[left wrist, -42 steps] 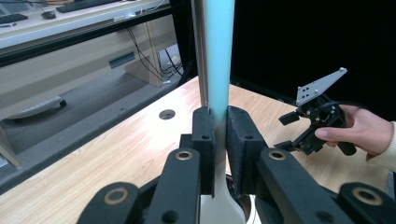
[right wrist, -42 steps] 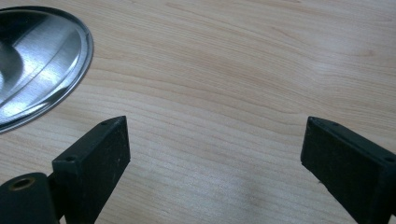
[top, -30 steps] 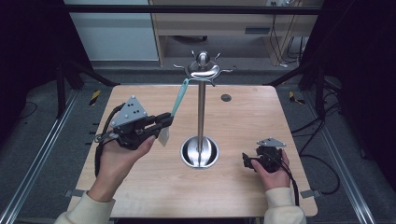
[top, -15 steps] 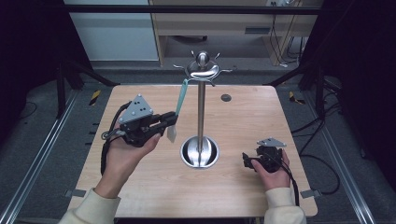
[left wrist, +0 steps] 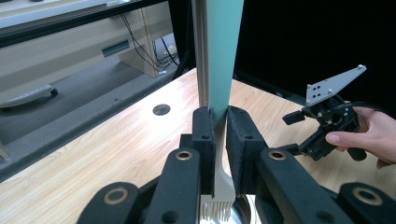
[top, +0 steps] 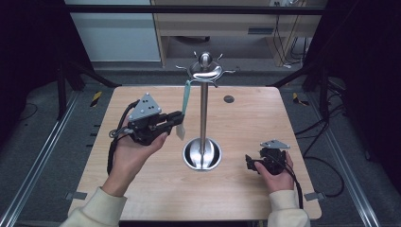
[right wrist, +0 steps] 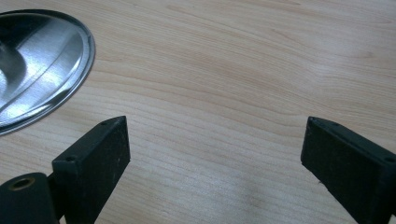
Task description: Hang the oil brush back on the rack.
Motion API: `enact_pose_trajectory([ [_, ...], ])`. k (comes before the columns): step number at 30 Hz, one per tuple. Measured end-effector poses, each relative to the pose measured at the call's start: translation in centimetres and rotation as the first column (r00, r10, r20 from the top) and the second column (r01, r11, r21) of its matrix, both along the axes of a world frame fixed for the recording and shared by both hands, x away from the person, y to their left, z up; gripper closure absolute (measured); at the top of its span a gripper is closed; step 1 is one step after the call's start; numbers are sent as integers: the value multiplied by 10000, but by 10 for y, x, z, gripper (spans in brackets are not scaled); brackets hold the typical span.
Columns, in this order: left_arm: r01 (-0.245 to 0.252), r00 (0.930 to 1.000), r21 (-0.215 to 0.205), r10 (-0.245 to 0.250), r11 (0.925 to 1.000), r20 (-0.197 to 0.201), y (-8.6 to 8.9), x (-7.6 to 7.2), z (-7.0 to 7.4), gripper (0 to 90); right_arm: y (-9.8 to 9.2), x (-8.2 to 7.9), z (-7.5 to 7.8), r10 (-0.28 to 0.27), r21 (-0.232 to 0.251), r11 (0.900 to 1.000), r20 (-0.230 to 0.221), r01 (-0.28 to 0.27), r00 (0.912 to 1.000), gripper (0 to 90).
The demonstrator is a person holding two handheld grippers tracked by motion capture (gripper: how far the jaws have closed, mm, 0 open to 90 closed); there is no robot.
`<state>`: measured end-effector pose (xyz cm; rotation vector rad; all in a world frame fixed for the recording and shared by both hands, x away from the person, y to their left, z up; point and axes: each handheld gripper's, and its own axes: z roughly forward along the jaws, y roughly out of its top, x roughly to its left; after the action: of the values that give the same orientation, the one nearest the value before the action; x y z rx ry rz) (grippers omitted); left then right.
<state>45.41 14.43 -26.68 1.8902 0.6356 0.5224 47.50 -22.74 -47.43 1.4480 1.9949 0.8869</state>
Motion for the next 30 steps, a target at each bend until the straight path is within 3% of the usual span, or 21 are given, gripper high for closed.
enact_pose_trajectory([
  [30,-70,10000,85,71,9999,-17,-5,3,1,793,0,1,-1,35,10,10000,0,-35,10000,85],
])
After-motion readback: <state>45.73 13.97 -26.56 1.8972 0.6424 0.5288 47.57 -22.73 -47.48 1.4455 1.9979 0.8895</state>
